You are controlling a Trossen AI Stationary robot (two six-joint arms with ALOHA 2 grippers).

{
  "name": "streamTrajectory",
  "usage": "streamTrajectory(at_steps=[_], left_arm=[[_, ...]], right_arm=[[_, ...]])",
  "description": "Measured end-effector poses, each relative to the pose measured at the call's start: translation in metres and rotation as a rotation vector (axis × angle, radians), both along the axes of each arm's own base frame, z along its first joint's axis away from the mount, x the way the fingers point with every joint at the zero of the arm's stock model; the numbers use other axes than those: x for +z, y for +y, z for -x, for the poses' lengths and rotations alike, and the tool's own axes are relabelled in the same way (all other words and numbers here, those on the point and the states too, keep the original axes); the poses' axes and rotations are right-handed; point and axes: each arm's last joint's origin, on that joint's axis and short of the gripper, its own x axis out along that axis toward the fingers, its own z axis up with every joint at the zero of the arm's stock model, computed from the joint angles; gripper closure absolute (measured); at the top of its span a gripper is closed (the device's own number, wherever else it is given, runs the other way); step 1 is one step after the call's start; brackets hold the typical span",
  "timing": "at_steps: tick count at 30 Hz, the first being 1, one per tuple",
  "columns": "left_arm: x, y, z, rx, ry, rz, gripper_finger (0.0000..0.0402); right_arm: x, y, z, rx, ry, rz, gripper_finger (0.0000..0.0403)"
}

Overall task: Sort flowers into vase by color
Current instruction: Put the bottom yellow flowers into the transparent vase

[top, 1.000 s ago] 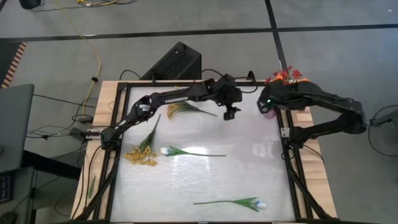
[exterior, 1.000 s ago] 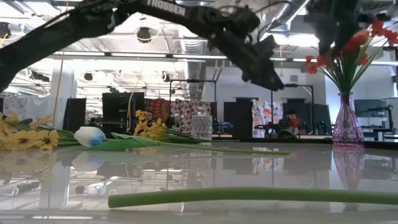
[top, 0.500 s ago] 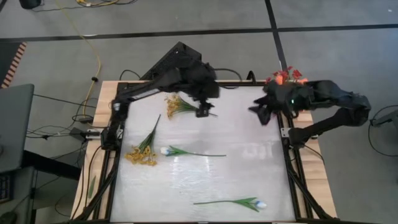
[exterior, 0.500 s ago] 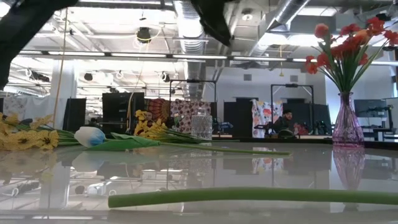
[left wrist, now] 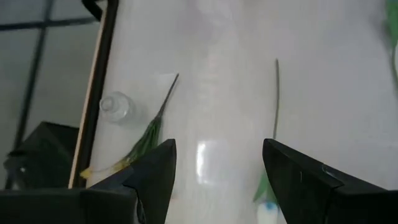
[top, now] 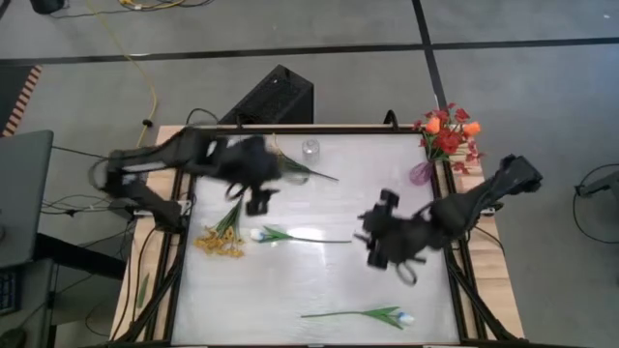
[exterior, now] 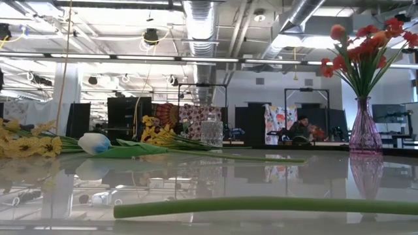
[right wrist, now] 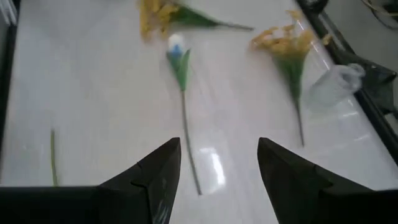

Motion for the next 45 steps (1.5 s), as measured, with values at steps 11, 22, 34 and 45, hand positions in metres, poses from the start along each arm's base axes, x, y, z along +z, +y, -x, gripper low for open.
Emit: streamTrajectory(at_steps=[11,22,34,45], left_arm=[[-0.141,-0.067,0.076,-0.052,-0.300,0.205,0.0173],[-0.220,-0.061,0.086,0.168,-0.445,0.204,0.0173],[-0.225,0.028,0.110,0.722,0.027,0.341,0.0173],[-0.257,0.052,0.096,0.722,0.250,0.426,0.0173]], right_arm=[[-0.092,0.069,-0.044,0.182,0.066,0.080,0.0163],[-0.152,0.057,-0.093,0.097,0.124,0.063,0.0163],[-0.162,0.027,-0.114,0.080,0.154,0.037,0.0163],[-0.162,0.030,-0.112,0.100,0.167,0.053,0.0163]])
